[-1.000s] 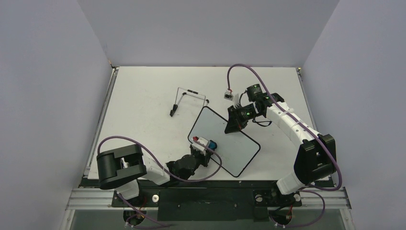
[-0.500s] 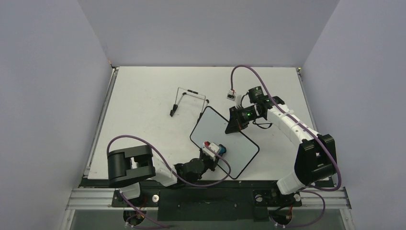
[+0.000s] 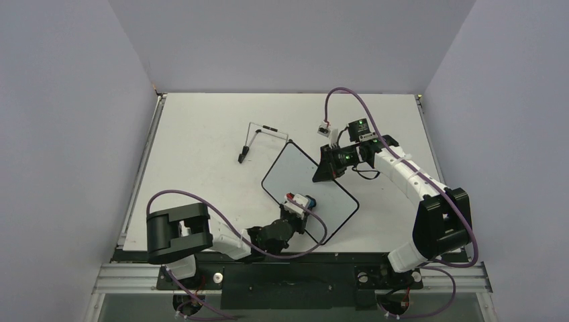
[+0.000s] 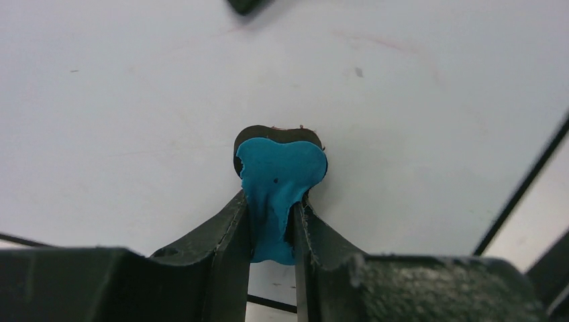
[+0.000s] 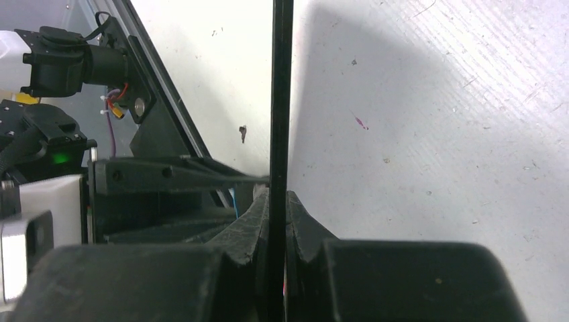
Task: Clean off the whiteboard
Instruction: Erase the whiteboard at the whiteboard stand.
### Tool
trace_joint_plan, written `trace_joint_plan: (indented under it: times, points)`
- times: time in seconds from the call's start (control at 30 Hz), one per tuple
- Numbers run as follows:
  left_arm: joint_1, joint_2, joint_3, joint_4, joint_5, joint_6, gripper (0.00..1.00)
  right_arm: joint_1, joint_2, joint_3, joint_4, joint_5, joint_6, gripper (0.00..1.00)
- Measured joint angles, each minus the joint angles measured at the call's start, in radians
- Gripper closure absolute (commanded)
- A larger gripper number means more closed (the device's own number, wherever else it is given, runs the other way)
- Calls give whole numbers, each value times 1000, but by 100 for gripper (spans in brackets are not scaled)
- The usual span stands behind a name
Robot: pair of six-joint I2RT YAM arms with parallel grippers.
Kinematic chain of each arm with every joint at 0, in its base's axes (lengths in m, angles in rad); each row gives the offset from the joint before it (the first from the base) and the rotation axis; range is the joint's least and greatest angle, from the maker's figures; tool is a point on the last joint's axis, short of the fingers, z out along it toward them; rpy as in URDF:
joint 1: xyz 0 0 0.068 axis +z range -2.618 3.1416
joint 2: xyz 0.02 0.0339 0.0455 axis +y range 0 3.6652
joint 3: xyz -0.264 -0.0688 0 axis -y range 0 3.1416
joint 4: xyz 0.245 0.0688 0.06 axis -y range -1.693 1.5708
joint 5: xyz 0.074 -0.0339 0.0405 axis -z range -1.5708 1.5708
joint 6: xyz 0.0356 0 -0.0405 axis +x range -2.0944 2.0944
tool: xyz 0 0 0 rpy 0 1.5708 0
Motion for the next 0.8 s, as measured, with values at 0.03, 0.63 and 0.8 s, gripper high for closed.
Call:
trace_joint_plan:
  times: [0.03,0.63,0.8]
  points:
    - [10,-9,0,-19,-16,-8,100,0,0,0,5,0,3,100]
    - [90,-23,-22,-58,-29,-42,100,-7,0,0,-3,28,30,100]
    - [23,23,-30,24,-9,10,100,-7,0,-6,-34,28,12,100]
